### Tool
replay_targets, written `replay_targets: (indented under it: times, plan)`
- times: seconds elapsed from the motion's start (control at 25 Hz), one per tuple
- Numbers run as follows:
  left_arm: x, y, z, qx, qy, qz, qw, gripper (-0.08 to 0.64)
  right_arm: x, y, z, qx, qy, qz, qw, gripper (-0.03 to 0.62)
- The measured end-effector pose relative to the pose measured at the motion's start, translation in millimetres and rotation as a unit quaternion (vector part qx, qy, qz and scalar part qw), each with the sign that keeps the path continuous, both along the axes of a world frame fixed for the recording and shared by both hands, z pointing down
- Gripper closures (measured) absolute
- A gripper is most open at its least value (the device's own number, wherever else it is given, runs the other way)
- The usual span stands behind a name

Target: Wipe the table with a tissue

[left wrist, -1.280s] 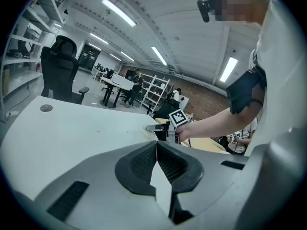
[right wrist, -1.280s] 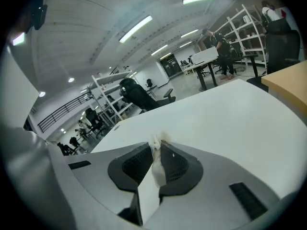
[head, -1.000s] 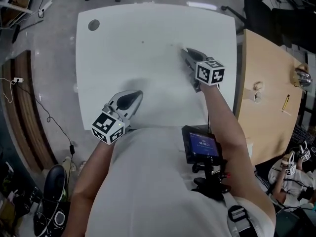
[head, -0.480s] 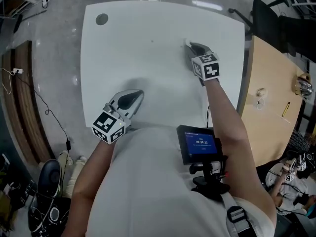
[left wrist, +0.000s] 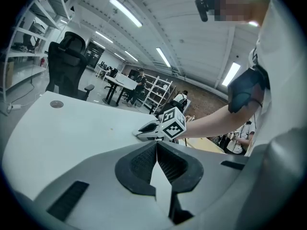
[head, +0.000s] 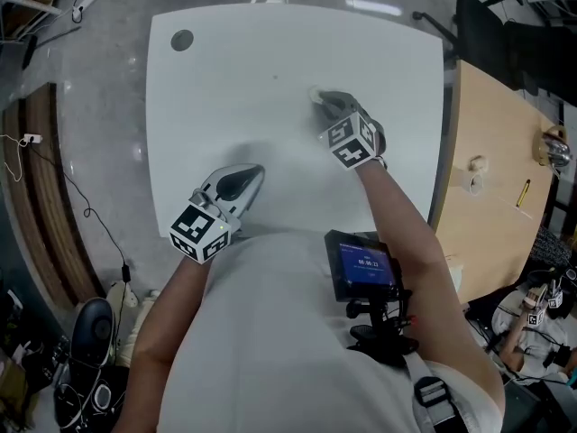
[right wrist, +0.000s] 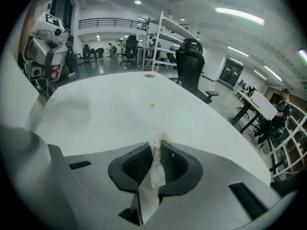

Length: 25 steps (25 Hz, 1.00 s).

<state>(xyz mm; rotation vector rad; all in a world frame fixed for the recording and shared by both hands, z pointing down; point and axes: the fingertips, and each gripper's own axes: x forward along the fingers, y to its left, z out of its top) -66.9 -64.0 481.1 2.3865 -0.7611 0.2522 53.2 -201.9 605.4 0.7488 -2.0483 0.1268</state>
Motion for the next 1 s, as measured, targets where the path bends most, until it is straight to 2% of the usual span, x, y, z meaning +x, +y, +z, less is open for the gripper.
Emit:
replay_targets:
  times: [0.08,0.16,0.24,0.28,0.36,0.44,0.68,0.88,1.0]
  plan:
    - [-1.2,1.7,1.8,-0.001,-0.001,0.0,1.0,0.554,-9.6,9.8,1.3,-0.015,-0.02,-0.011,1.0,0.538]
    - [-1.2,2.8,1.8,-0.002,-0.002,-0.001,1.0,0.554,-16.0,14.4,-2.1,-0.044,-0.077,-0.001,0.996,0.537]
    - [-1.4,2.4,-0.1,-0.001,-0.001,-0.001,1.0,0.554,-10.4,4.8,-14.1,-0.051,-0.15,0.056,0.986,0.537]
    - [-2.2,1.5,-1.3,0.001,0.0,-0.001,1.0,0.554,-0.7,-4.2,-18.4,-0.045,-0.17,0.096,0.98,0.538]
    - [-5.4,-0.8,-2.9,0.003,0.001,-0.003,1.0,0.554,22.4,-20.7,-17.2,-0.032,-0.167,0.163,0.972,0.537]
    - [-7.3,-0.9,-3.7,0.004,0.001,-0.005,1.0,0.554,36.2,-27.9,-9.5,-0.028,-0.141,0.187,0.972,0.537]
    - [-12.5,4.7,-0.9,0.0,0.001,-0.003,1.0,0.554,21.6,-22.3,-2.7,-0.001,-0.082,0.176,0.981,0.537]
    - [-18.7,6.5,-0.1,0.0,-0.001,-0.002,1.0,0.554,-29.5,-3.6,-1.5,0.003,-0.067,0.095,0.993,0.537]
    - [-19.3,6.2,-1.3,0.003,-0.001,-0.001,1.0,0.554,-57.6,9.8,-1.4,0.002,-0.065,0.055,0.996,0.537]
